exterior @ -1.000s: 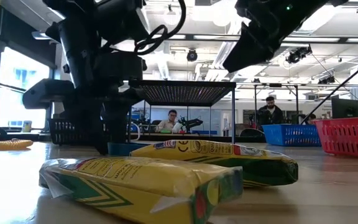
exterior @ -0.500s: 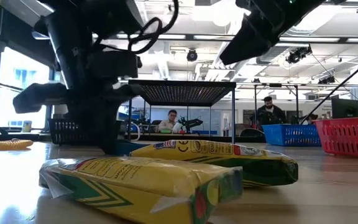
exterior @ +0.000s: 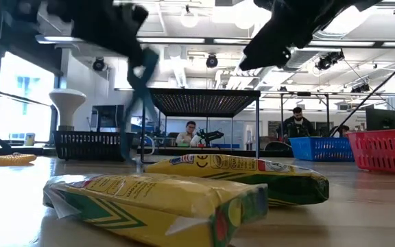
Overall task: Pick & Place Office Desk Supplies
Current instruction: Put the blue rubber band into the red bin
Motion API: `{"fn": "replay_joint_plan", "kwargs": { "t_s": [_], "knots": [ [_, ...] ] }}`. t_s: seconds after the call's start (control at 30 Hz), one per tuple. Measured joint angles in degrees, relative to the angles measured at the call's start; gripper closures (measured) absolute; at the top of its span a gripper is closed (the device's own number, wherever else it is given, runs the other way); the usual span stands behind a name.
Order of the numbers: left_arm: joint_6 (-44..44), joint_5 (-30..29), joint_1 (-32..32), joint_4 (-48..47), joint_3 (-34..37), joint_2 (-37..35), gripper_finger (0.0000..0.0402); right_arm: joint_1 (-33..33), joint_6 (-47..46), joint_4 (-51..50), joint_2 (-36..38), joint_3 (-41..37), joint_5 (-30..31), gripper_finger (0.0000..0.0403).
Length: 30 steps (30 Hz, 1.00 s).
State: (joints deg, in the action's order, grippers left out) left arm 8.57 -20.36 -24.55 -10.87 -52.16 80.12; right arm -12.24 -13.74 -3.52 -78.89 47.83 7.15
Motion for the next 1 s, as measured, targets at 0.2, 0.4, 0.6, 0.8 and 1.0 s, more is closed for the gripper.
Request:
{"fn": "replay_joint_plan", "kwargs": {
  "t_s": [0.2,0.4,0.6,0.8,1.0],
  "knots": [
    [-4.5,0.0,0.1,8.3,0.0,-1.0,0.0400,-2.3,8.4,12.3,-7.1,0.0,-5.9,0.0195],
    [-5.6,0.1,0.4,12.3,0.0,-1.0,0.0401,-2.3,13.9,26.5,-13.5,0.0,-1.2,0.0195],
    [-8.6,-0.8,2.7,12.9,0.0,-1.0,0.0401,-1.6,14.0,35.3,-15.4,0.0,-5.3,0.0195],
    [-11.6,-0.5,5.4,12.9,0.0,-0.9,0.0401,-1.6,14.0,38.2,-15.4,-0.1,-7.4,0.0195],
    [-11.6,-0.1,5.7,12.7,-0.1,-0.8,0.0401,-1.7,13.8,38.0,-15.5,-0.1,-7.4,0.0195]
  ]
}}
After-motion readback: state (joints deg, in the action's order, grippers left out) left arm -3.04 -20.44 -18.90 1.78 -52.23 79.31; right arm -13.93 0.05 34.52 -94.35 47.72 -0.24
